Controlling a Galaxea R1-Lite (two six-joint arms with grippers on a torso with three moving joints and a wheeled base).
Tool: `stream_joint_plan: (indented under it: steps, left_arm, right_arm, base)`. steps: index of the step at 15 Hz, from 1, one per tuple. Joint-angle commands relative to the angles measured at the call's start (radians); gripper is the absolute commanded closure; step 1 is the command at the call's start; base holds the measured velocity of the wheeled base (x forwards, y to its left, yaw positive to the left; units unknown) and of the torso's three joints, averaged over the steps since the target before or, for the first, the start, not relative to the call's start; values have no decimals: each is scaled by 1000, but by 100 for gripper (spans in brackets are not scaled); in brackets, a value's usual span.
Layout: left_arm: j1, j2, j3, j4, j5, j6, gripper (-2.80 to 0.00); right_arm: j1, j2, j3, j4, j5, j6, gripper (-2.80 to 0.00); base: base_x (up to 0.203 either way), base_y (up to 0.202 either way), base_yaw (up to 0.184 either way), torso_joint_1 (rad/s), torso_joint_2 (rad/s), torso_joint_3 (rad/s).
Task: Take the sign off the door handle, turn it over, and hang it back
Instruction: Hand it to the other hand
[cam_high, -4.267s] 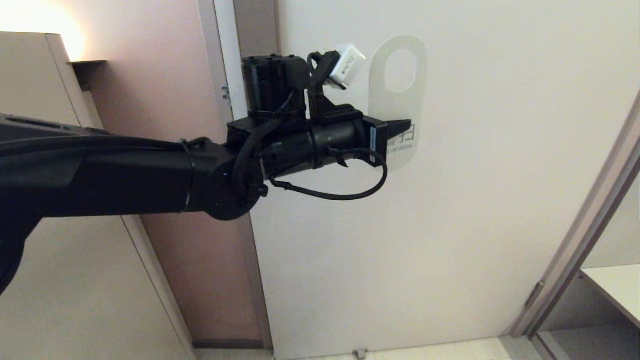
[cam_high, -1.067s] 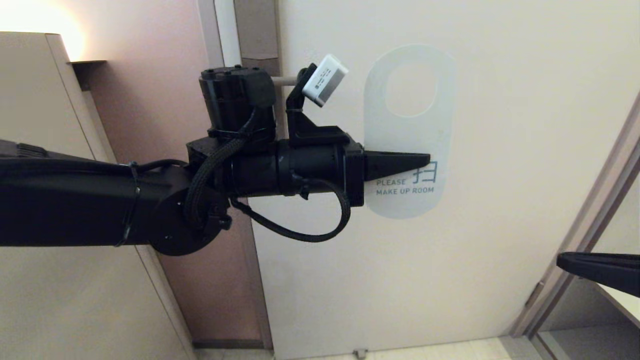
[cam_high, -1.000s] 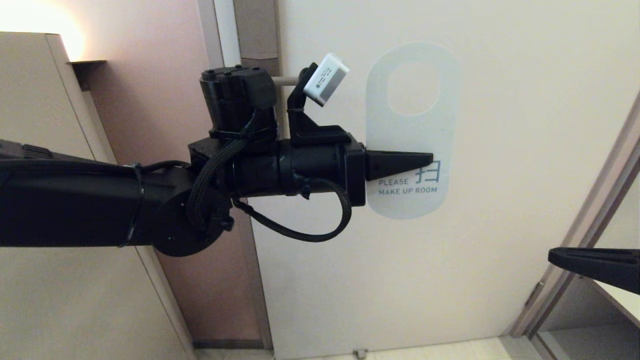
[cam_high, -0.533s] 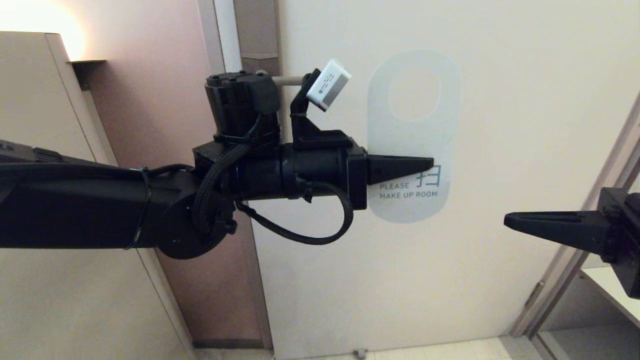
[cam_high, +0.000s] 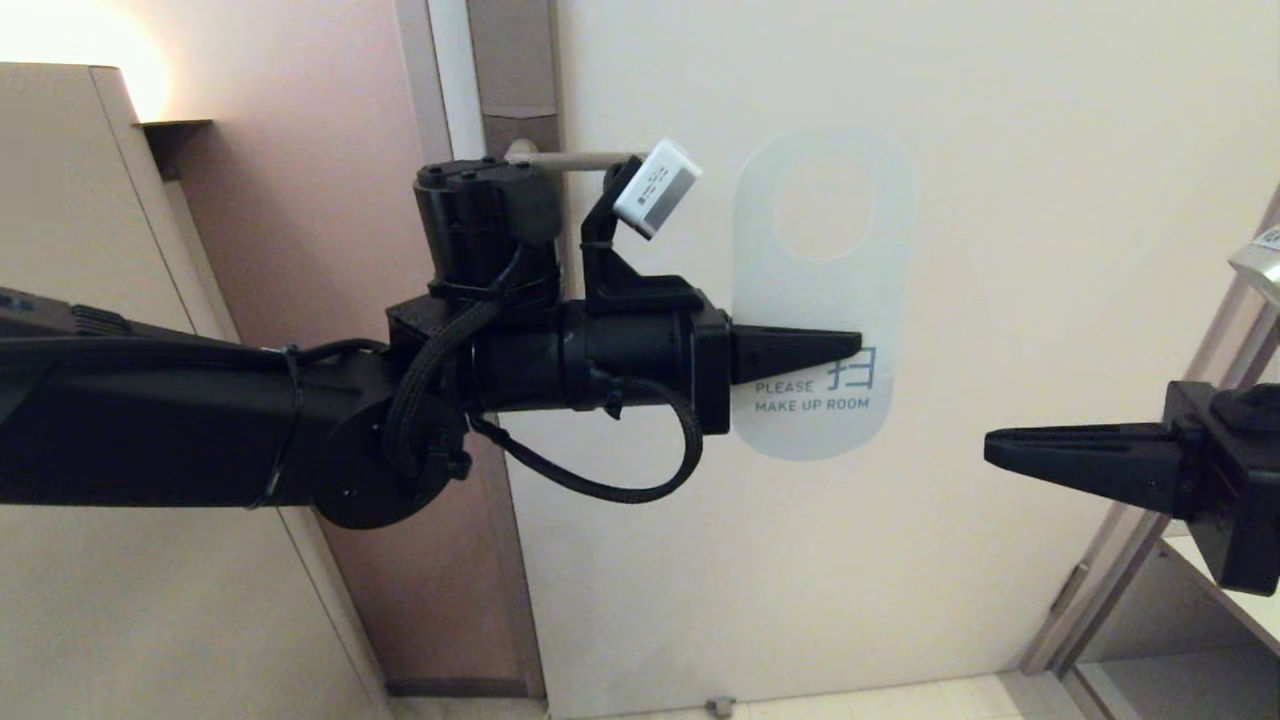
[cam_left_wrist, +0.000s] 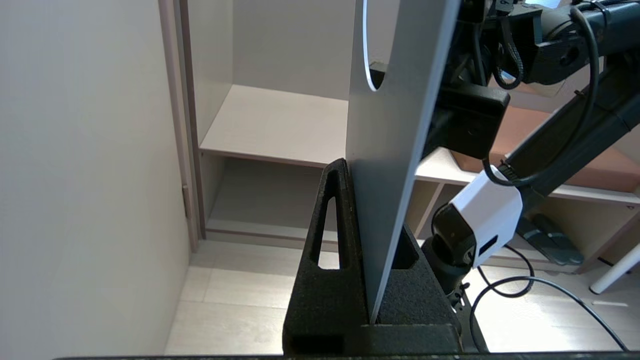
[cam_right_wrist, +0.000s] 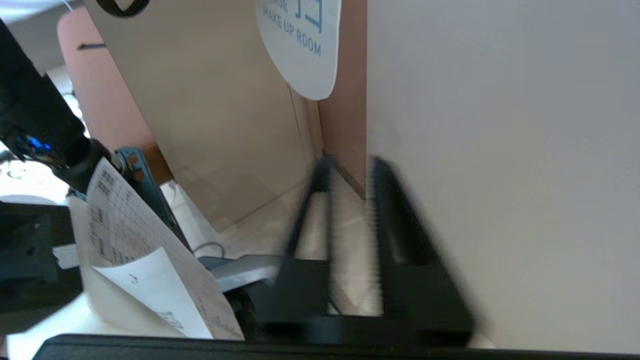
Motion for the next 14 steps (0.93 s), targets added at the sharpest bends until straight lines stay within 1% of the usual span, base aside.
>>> stream_joint_plan:
  steps: [1, 3, 7, 11, 14]
  left_arm:
    - [1, -4, 13, -13, -4, -1, 0]
    - [1, -4, 13, -16, -4, -1, 0]
    - [1, -6, 14, -16, -6, -3, 0]
    - [3, -15, 36, -24, -6, -3, 0]
    - [7, -15, 40, -69, -6, -20, 0]
  right_arm:
    - [0, 4, -2, -3, 4, -2, -280]
    - [0, 2, -4, -3, 4, -9, -280]
    - [3, 6, 1, -3, 2, -70, -280]
    - [10, 9, 9, -2, -1, -68, -280]
    - [38, 34, 0, -3, 0, -70, -280]
  base:
    - [0, 0, 0, 0, 0, 0]
    - [0, 0, 0, 0, 0, 0]
    - [0, 0, 0, 0, 0, 0]
    - [0, 0, 0, 0, 0, 0]
    - [0, 0, 0, 0, 0, 0]
